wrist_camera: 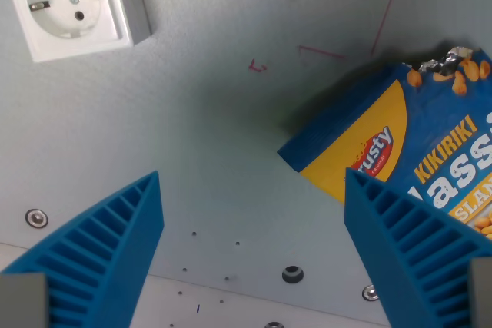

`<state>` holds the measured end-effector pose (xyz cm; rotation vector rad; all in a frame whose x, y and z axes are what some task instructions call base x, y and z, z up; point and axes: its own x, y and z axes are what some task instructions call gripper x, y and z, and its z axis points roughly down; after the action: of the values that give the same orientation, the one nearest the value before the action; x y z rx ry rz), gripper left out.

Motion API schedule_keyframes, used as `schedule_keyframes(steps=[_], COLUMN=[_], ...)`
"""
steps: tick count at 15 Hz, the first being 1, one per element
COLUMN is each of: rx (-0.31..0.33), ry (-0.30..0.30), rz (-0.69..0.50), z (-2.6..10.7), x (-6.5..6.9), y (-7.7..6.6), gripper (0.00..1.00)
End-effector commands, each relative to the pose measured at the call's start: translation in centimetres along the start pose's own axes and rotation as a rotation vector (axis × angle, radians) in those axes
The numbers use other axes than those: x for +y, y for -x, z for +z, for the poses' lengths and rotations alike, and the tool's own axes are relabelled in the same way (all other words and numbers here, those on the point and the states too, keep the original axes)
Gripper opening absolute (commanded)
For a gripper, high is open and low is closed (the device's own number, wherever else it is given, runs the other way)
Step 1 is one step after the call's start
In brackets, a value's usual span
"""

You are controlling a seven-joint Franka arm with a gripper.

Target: Rotate around base negative z

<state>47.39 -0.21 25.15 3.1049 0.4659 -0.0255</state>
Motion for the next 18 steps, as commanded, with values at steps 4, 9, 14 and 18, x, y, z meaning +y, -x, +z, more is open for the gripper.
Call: schedule_keyframes(steps=[4,9,14,18], rx=[0.005,0.005,0.005,0.005], ry=[0.0,-0.001,-0.002,-0.003], rz=[0.053,0.12,0.186,0.24], z=[-0.24,-0.24,-0.24,-0.24], x=[0.01,0.01,0.01,0.01], y=[-0.03,-0.03,-0.03,-0.03], gripper=[1.0,1.0,1.0,1.0])
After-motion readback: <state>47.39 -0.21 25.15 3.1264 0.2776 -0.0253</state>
